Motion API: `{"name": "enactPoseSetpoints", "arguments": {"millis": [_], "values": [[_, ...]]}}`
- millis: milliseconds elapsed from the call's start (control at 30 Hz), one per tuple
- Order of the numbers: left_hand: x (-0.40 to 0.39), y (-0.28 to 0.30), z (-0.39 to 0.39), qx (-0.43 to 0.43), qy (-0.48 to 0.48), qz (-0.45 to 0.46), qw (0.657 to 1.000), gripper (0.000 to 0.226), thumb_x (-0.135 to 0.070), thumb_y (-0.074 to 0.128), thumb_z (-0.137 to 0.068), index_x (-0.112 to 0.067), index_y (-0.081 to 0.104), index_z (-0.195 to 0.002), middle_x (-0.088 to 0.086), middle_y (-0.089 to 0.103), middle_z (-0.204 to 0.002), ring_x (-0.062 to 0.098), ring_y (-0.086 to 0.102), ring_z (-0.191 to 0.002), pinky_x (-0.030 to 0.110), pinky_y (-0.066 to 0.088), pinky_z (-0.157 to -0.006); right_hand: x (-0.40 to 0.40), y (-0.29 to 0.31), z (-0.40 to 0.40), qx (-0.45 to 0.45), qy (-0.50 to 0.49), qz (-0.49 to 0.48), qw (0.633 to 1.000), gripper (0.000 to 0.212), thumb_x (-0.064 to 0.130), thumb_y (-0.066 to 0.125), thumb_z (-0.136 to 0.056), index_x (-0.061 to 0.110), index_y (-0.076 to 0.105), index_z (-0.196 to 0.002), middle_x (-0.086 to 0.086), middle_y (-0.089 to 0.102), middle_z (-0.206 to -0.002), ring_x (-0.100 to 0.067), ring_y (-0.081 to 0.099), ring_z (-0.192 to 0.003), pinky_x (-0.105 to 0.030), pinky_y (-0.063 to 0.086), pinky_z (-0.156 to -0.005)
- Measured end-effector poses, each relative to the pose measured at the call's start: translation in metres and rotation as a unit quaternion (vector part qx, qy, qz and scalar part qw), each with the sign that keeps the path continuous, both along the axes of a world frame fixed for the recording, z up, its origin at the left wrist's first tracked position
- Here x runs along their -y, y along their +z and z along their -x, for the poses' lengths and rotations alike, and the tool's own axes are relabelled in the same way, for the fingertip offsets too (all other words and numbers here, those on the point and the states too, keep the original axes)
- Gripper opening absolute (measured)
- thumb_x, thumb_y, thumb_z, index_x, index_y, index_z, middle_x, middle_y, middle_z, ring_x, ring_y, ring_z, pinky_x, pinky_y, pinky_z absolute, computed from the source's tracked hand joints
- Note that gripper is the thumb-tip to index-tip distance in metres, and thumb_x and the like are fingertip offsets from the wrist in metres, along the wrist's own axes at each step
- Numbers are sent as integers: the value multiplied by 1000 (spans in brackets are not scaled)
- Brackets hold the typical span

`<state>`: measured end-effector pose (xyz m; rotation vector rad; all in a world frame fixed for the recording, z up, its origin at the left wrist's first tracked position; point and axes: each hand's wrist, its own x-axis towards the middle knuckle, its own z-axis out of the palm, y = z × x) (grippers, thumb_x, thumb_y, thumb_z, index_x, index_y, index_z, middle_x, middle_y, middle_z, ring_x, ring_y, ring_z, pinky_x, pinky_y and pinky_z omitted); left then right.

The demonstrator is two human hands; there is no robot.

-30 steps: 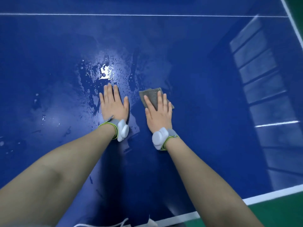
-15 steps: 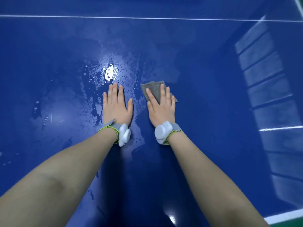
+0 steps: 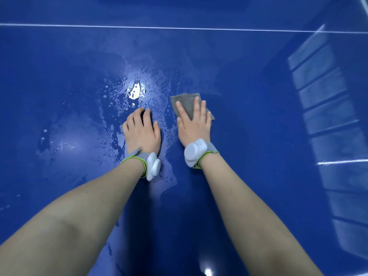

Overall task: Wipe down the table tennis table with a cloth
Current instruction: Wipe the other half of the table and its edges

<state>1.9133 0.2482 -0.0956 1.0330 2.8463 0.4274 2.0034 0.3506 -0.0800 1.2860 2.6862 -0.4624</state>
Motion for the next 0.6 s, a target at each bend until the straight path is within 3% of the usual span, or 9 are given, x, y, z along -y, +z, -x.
{"name": "enactPoseSetpoints", "arguments": {"millis": [133, 200, 367, 433, 600], "values": [[-3, -2, 4, -25, 8, 1, 1000, 42, -35, 31, -90, -12, 51, -119, 8, 48, -128, 30, 42, -113, 38, 24, -91, 5, 0, 2, 4, 143, -14, 990, 48, 36, 24, -103, 42, 11, -149, -8, -10, -159, -26, -10, -146, -40, -5, -115], [-4, -2, 6, -31, 14, -4, 999, 35, -33, 37, -91, -12, 53, -113, 9, 49, -124, 31, 42, -108, 37, 22, -87, -13, 0, -3, 7, 145, -11, 989, 48, 35, 25, -103, 43, 12, -149, -6, -9, -159, -24, -9, -147, -38, -4, -116], [-13, -3, 12, -39, 21, -15, 999, 27, -30, 44, -91, -10, 55, -106, 13, 50, -117, 31, 41, -105, 36, 20, -85, -57, 1, -4, 25, -98, 18, 995, 49, 35, 24, -103, 43, 8, -149, -6, -12, -159, -24, -11, -146, -38, -4, -117], [-15, -3, 15, -25, 20, -16, 999, 29, -30, 42, -92, -11, 53, -111, 12, 48, -119, 31, 40, -109, 35, 20, -88, -51, 3, 11, 29, -133, 42, 990, 51, 35, 26, -103, 42, 7, -149, -8, -16, -158, -26, -15, -145, -41, -6, -117], [-22, -7, 17, -25, -3, -31, 999, 42, -34, 32, -90, -10, 50, -119, 11, 46, -127, 31, 39, -117, 38, 20, -101, -30, 1, 30, -14, 45, 17, 999, 49, 34, 28, -102, 43, 13, -148, -6, -13, -159, -25, -13, -146, -40, -8, -115]]}}
